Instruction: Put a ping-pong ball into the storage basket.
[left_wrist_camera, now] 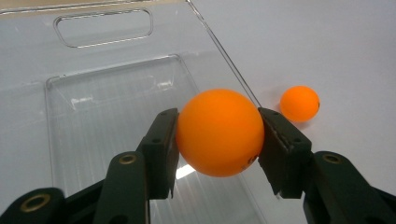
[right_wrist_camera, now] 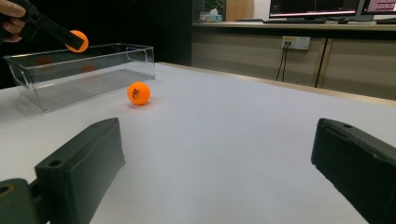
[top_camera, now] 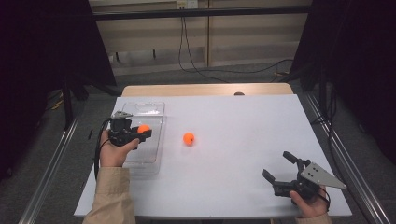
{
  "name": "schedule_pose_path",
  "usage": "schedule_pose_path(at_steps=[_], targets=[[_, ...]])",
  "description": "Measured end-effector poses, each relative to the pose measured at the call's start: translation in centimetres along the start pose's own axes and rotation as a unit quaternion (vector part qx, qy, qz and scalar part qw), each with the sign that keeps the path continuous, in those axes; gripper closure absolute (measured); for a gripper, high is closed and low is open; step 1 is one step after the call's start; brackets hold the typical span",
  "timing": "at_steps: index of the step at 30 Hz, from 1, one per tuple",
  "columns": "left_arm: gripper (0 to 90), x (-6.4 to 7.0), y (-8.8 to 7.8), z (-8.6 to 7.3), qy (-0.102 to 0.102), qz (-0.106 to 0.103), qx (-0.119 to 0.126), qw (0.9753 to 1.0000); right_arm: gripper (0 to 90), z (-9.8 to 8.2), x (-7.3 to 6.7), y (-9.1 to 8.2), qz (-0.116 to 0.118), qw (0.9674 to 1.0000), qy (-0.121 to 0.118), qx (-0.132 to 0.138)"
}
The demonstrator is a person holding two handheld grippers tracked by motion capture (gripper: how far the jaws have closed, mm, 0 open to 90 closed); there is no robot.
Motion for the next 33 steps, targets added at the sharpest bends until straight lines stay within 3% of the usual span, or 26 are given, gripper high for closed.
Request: schedule_pose_path(at_steps=[33], targets=[[50.4, -0.91, 0.63, -0.42, -0.003, 0.028, -0.008, 0.9996, 1.7, 0.02, -0.02, 0.0, 0.001, 1.0, -0.001, 0.001]])
Point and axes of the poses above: each handheld gripper's, and its own axes: y roughly forward along the jaws, z roughly out of its top, x roughly to its right, the point moved 4 cm from there along y, roughly forward along the jaws, and after that the axes turned 9 degrees about -x, right-handed, at the moved point
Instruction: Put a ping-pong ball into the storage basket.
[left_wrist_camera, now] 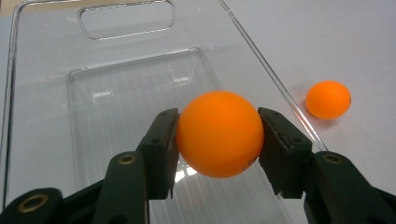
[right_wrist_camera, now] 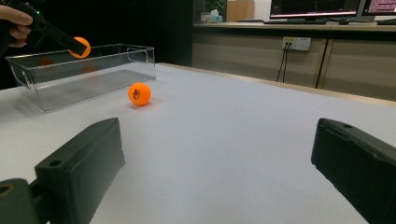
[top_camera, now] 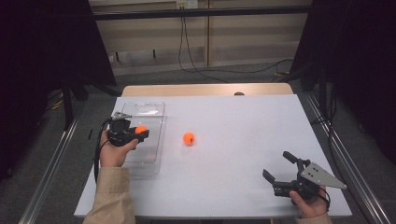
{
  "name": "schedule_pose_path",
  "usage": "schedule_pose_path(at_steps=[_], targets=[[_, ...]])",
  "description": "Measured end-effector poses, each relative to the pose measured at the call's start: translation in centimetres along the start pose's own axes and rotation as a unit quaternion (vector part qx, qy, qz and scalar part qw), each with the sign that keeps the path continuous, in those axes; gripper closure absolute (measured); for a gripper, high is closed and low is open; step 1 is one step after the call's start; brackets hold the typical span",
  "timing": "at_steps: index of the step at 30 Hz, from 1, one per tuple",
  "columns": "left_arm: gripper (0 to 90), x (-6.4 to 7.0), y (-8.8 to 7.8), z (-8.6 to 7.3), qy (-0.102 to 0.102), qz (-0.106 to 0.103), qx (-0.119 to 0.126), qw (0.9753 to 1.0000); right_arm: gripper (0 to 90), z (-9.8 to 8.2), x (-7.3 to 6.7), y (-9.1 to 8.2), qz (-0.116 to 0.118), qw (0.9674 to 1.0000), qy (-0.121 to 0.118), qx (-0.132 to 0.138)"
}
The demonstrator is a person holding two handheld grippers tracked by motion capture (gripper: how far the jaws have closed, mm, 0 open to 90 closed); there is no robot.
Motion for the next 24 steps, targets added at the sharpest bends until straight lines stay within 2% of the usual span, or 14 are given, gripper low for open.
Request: schedule_pose_path(at_steps=[4, 7, 17, 24], targets=[[50.1, 0.0, 0.1, 0.0, -0.001, 0.004, 0.001, 1.0, 1.7, 0.0, 0.0, 0.0, 0.0, 1.0, 0.0, 0.0], [43.2, -0.1, 0.1, 0.0, -0.001, 0.011, 0.001, 0.9999, 1.7, 0.0, 0.0, 0.0, 0.0, 1.0, 0.0, 0.0], [30.4, 0.7, -0.1, 0.4, -0.001, -0.002, 0.01, 1.0, 1.7, 0.0, 0.0, 0.0, 0.001, 1.0, 0.0, 0.0], [26.1, 1.7, -0.2, 0.7, 0.011, -0.017, 0.008, 0.9998, 1.7, 0.0, 0.0, 0.0, 0.001, 1.0, 0.0, 0.0]])
Point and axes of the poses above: each handheld gripper's, and its own axes: y roughly forward along the jaws, z roughly out of its top, x roughly to its right, the point moved 4 cm from there along y, roughly forward along the jaws, and after that the axes turned 9 degrees about -x, right-handed, at the moved point
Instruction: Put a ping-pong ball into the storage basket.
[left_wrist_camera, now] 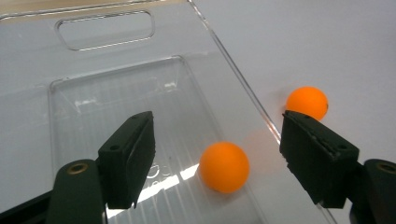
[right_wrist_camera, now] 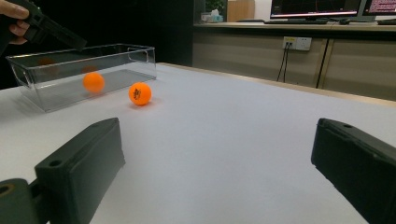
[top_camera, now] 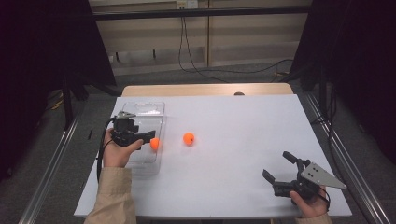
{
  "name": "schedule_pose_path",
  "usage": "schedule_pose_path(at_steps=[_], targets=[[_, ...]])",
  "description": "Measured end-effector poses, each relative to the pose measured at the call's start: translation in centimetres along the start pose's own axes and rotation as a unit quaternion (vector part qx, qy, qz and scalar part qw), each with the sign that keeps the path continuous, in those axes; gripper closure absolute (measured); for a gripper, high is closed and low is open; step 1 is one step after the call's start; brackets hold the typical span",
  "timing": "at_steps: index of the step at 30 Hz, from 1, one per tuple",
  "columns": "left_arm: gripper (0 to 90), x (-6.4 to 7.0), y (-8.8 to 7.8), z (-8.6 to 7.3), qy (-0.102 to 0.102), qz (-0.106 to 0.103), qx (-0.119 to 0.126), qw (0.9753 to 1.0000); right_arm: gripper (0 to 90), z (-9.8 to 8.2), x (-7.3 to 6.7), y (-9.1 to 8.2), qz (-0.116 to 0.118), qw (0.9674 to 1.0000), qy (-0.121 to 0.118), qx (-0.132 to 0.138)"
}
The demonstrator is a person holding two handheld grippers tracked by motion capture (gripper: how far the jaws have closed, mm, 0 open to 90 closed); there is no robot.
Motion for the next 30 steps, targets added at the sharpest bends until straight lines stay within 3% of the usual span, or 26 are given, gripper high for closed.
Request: schedule_pose_path(at_steps=[17, 30], targets=[[16.7, 1.8, -0.2, 0.7, 0.02, -0.019, 0.008, 0.9996, 1.8, 0.0, 0.0, 0.0, 0.0, 1.0, 0.0, 0.0], [10.0, 3.2, -0.2, 1.3, 0.028, -0.048, 0.016, 0.9983, 1.8, 0.0, 0.0, 0.0, 0.0, 1.0, 0.0, 0.0]])
Point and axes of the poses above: each handheld gripper's, and its own axes: y roughly forward along the jaws, z roughly out of its top, x roughly to its right, the point moved 4 cm from there along y, roughly forward along the jaws, and after that the axes turned 9 degrees about -x, right-handed, at the moved point
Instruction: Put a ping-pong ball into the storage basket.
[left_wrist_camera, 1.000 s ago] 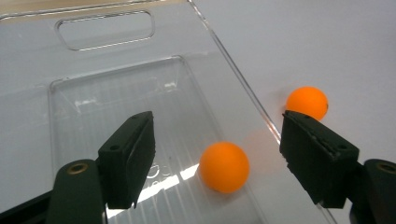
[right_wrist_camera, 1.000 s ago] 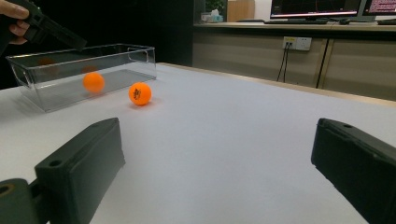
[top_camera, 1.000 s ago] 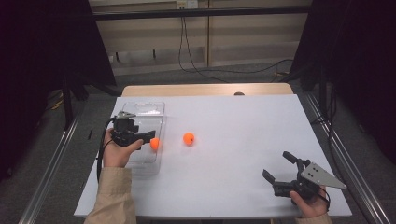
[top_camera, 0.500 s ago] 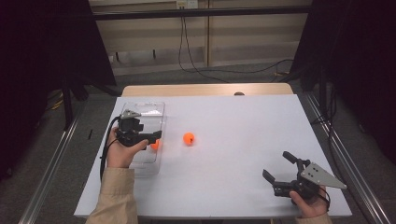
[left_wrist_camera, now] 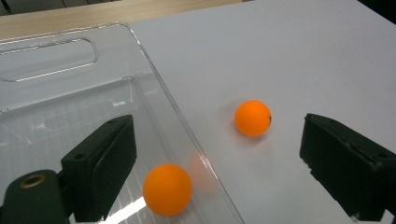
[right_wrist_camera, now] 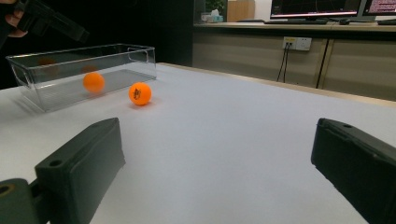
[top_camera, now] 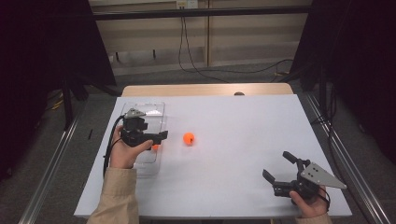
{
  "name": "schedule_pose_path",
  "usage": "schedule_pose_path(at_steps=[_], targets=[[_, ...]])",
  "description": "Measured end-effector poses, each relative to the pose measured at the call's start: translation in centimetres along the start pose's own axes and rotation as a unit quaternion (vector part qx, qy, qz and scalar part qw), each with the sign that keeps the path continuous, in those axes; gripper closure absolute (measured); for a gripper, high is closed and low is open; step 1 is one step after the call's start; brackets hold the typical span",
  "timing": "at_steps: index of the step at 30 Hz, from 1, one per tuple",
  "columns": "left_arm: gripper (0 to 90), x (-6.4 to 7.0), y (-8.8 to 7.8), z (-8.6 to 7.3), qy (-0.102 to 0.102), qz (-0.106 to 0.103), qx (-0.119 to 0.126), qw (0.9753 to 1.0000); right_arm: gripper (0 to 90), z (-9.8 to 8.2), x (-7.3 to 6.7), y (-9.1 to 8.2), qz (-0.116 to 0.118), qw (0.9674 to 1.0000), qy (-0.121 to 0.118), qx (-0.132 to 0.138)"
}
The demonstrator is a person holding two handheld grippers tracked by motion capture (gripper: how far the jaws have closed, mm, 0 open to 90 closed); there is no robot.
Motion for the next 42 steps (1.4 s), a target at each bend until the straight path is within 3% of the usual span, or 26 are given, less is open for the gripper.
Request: schedule_pose_path(at_steps=[17, 42], targets=[[9.4, 1.4, 0.6, 0.4, 0.017, -0.027, -0.001, 0.9995, 1.8, 0.0, 0.0, 0.0, 0.0, 1.0, -0.001, 0.0], [9.4, 3.1, 1.7, 0.8, 0.039, -0.038, -0.007, 0.9985, 1.9, 0.0, 0.0, 0.0, -0.001, 1.0, -0.001, -0.001]])
Point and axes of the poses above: each handheld gripper's, and its own axes: y roughly forward along the jaws, z roughly out of its top, x roughly to its right, the point moved 4 cm from there along y, roughly forward along the jaws, and after that the axes turned 9 degrees about -x, right-handed, at the moved point
